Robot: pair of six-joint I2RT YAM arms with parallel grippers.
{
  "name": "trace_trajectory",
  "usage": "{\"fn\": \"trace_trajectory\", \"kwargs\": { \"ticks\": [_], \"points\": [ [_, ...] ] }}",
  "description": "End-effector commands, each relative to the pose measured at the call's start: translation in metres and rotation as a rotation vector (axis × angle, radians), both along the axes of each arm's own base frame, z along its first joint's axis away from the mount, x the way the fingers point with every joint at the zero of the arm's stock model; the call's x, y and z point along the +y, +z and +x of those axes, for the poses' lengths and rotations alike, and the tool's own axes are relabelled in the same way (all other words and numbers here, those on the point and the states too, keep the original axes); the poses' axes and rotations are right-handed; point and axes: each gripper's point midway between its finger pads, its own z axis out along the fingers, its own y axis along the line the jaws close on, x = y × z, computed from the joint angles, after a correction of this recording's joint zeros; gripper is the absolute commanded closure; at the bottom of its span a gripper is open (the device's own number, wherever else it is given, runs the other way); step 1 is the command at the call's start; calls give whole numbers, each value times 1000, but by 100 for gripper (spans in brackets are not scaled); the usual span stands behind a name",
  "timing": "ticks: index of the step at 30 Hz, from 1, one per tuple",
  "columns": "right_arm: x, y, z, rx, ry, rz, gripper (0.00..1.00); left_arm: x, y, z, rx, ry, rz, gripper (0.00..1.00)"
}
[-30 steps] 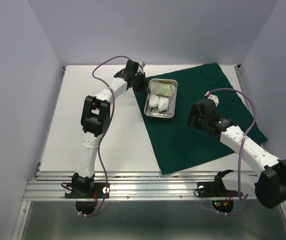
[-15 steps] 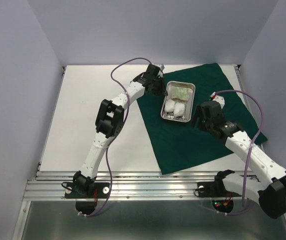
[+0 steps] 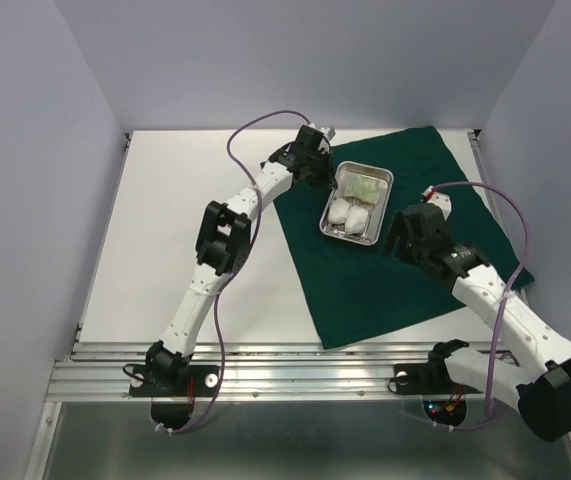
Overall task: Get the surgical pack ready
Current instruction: Place the container in the surgical kit.
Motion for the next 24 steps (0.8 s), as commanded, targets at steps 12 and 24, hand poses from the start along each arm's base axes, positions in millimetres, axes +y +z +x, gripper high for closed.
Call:
{"fn": "trace_trajectory", "kwargs": {
  "ticks": [12,24],
  "points": [
    [4,-5,5,-7,-19,37,21,10,40,21,-161,-115,-10,71],
    [29,-15,33,-1,-10,120,22,58,115,29,-278,-29,13,21]
  ]
}}
